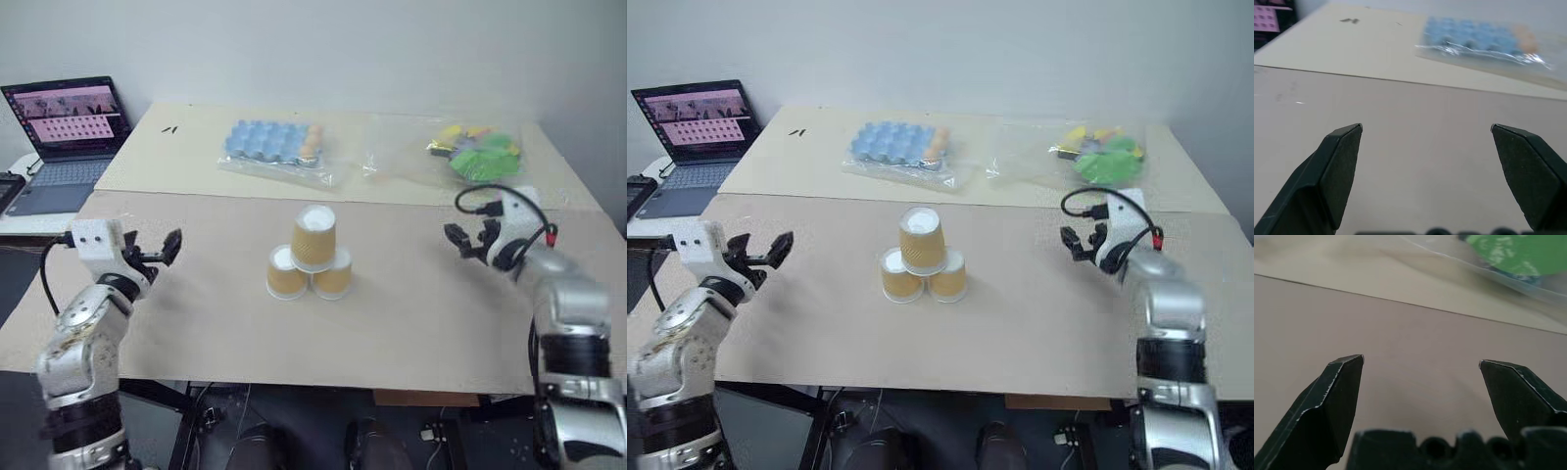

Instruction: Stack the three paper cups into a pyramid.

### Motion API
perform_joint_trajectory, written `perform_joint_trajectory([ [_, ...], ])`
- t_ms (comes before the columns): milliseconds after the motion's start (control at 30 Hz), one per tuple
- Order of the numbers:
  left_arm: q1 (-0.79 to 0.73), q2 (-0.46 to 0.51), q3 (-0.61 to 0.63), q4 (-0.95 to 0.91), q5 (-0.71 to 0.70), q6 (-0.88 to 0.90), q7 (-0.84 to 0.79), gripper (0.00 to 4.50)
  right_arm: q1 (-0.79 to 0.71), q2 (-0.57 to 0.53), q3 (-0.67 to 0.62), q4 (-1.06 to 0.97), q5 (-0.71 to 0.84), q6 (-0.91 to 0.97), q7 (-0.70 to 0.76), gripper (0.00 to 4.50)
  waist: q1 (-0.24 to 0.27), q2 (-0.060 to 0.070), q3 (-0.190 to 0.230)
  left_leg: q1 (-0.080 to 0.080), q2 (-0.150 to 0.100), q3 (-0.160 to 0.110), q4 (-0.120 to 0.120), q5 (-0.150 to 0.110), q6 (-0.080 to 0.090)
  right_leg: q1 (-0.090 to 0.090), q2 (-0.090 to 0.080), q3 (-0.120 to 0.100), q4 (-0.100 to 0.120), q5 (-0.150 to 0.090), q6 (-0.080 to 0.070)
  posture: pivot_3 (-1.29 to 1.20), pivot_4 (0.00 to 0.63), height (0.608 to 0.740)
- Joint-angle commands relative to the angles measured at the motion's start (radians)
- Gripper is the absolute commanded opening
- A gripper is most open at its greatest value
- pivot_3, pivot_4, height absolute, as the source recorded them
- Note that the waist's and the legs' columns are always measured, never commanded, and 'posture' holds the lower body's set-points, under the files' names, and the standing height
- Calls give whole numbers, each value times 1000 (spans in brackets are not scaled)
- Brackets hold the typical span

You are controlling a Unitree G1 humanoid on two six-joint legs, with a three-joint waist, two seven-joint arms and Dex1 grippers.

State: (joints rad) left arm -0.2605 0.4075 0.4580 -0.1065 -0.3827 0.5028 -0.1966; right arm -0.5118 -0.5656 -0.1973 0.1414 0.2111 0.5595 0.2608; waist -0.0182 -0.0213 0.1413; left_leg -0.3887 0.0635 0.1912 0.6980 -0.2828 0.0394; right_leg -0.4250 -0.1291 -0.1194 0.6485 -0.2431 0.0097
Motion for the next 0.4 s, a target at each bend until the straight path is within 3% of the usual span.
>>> perform_joint_trajectory([
  [33, -28, -8, 32, 108, 73, -152, 78, 4500, 12, 18, -12, 2, -70, -213, -53, 4439, -6, 0, 0, 1, 0, 0, -1, 1, -1, 0, 1, 0, -1, 0, 0, 0, 150, 733],
  [233, -78, 1, 22, 363, 120, -369, 86, 4500, 79, 129, -64, 148, -58, -441, -104, 4439, -4, -1, -1, 1, 2, 2, -2, 1, -1, 2, 3, -1, -2, 0, 0, 0, 150, 733],
  [400, -96, 13, 18, 472, 144, -482, 94, 4500, 91, 169, -74, 221, -60, -524, -122, 4439, 0, -1, 0, 1, 1, 2, -2, 1, -1, 1, 2, -1, -2, 0, 0, 0, 150, 733],
])
